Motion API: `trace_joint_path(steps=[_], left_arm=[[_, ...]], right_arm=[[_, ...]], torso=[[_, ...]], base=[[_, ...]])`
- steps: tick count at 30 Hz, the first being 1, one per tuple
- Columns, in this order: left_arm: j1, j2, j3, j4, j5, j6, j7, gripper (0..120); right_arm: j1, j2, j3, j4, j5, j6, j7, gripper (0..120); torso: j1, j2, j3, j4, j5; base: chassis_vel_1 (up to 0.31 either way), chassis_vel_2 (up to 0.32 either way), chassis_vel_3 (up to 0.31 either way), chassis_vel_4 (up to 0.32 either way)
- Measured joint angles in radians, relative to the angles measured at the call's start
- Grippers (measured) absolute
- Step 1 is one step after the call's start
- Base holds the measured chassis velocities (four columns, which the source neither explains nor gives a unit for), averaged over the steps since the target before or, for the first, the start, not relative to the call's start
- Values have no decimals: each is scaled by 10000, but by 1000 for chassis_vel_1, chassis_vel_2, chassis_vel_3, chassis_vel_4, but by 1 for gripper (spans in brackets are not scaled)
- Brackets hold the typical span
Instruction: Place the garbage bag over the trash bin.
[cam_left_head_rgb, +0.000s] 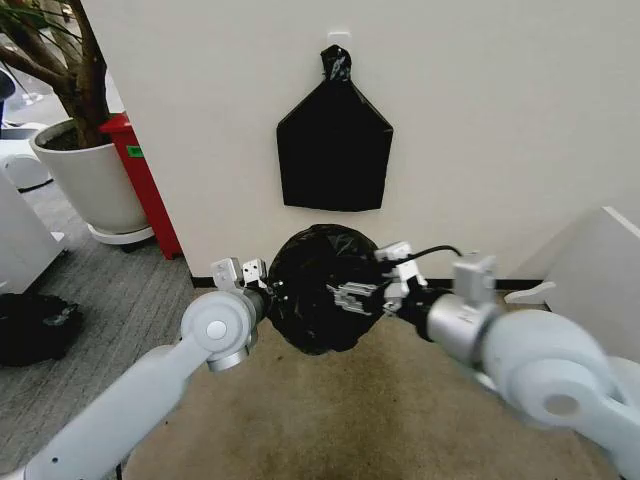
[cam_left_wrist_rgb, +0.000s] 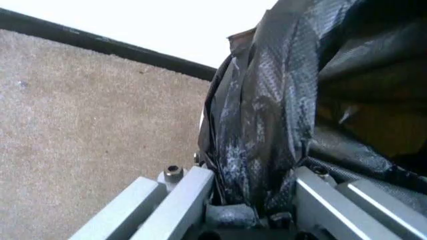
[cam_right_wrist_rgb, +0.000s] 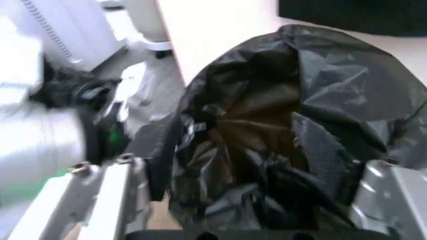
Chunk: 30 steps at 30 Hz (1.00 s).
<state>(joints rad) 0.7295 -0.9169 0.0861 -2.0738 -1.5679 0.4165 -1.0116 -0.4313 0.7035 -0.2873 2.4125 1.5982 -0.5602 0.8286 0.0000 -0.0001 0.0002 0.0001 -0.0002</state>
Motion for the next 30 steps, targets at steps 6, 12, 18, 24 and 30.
trace_joint_path(steps=[6,12,18,24,30], left_arm=[[82,1,10,-48,454,72,171,0],[167,-43,-3,-125,675,118,238,0],[357,-84,-106,-220,1002,140,398,0],[691,-41,-439,-474,1205,172,574,0],[997,-28,-590,-697,1716,192,880,0]], right_arm=[[1478,1780,-1475,-1227,1246,795,2525,34],[1765,2853,-2075,-2237,1906,1601,4153,12],[1746,3551,-2399,-3144,1770,1947,4774,0],[1658,3956,-2792,-4045,1268,2002,4953,0],[1782,4342,-3148,-4921,859,2114,5160,0]], torso=[[0,0,0,0,-1],[0,0,0,-1,-1],[0,0,-1,-2,-1],[0,0,-1,-2,0],[0,0,-2,-1,-2]], base=[[0,0,0,0],[0,0,0,0],[0,0,0,0],[0,0,0,0],[0,0,0,0]])
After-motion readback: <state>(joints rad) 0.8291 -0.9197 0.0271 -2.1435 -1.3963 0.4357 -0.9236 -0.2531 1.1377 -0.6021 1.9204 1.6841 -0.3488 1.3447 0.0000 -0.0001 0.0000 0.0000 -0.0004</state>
